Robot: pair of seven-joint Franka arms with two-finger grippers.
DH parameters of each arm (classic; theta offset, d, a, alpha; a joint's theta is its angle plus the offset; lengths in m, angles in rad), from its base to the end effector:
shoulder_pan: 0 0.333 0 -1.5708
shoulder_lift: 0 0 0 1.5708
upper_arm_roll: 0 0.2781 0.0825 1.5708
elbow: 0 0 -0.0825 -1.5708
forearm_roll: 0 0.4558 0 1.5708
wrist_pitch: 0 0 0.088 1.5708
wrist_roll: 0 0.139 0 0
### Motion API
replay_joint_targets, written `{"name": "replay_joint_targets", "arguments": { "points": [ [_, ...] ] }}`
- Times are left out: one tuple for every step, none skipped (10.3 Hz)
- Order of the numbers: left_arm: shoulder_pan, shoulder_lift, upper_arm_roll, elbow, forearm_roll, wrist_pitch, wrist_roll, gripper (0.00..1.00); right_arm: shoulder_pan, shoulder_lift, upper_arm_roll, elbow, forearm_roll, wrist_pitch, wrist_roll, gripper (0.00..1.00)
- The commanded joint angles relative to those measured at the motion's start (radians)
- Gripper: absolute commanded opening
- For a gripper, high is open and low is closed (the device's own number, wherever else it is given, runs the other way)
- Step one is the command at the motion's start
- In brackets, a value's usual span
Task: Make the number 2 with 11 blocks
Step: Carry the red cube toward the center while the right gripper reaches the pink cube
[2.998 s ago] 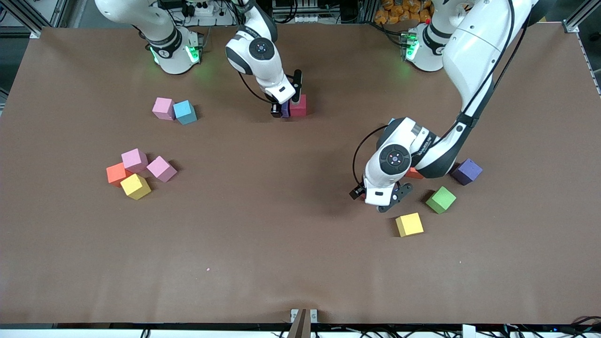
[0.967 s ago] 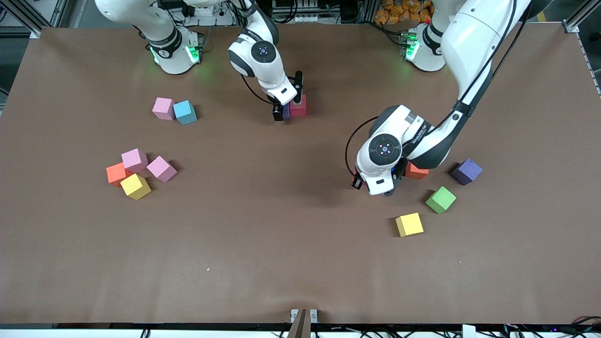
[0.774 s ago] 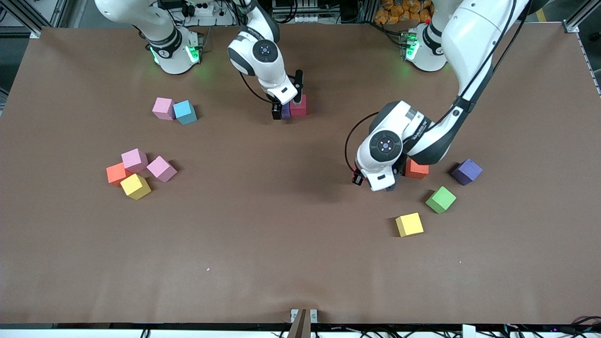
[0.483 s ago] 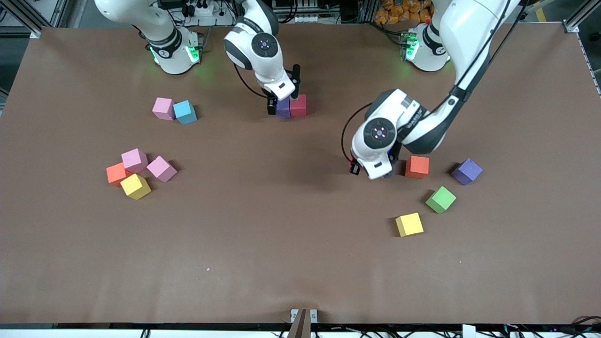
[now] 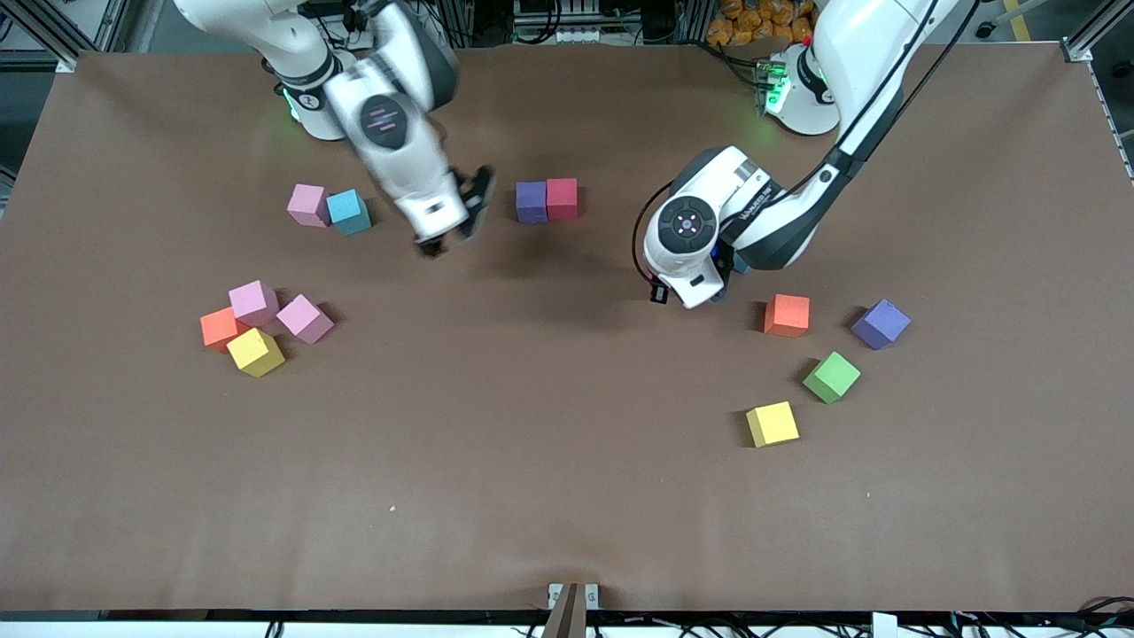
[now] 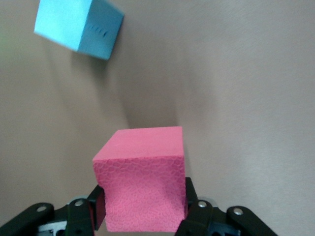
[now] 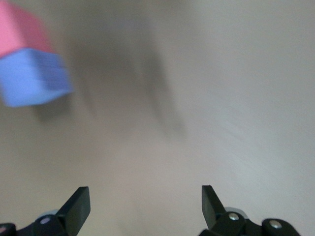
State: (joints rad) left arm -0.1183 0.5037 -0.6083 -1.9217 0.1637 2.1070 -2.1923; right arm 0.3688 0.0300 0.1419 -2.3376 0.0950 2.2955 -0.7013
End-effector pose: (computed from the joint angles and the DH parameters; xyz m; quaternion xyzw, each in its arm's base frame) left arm 0.4662 -0.4202 0.1412 -0.7602 -0.6359 0.0886 0.0994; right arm 0.4742 0.2713 0.1956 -0.8390 -0.5417 0.0323 0.0398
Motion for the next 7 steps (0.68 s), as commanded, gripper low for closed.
{"name": "replay_joint_targets", "arguments": {
  "points": [
    [0.008, -0.031, -0.053, -0.098, -0.019, 0.094, -0.096, 0.45, -0.209, -0.028, 0.008, 0.021, -0.015, -0.011, -0.062, 1.00],
    [0.008, -0.036, -0.080, -0.144, -0.018, 0.160, -0.134, 0.45, -0.253, -0.024, -0.023, 0.040, -0.026, -0.014, -0.085, 1.00],
    [0.012, -0.039, -0.094, -0.178, -0.019, 0.215, -0.151, 0.45, -0.289, -0.022, -0.044, 0.038, -0.029, -0.016, -0.089, 1.00],
    [0.005, -0.040, -0.116, -0.210, -0.018, 0.250, -0.191, 0.44, -0.345, -0.012, -0.047, 0.037, -0.029, -0.008, -0.093, 1.00],
    [0.003, -0.048, -0.140, -0.252, -0.010, 0.275, -0.222, 0.44, -0.378, -0.010, -0.047, 0.034, -0.031, -0.008, -0.096, 1.00],
    [0.003, -0.081, -0.166, -0.301, -0.010, 0.312, -0.240, 0.44, -0.396, -0.009, -0.047, 0.026, -0.047, -0.010, -0.124, 1.00],
    [0.011, -0.106, -0.188, -0.337, -0.010, 0.333, -0.251, 0.44, -0.453, 0.017, -0.047, 0.027, -0.049, -0.004, -0.132, 1.00]
  ]
}}
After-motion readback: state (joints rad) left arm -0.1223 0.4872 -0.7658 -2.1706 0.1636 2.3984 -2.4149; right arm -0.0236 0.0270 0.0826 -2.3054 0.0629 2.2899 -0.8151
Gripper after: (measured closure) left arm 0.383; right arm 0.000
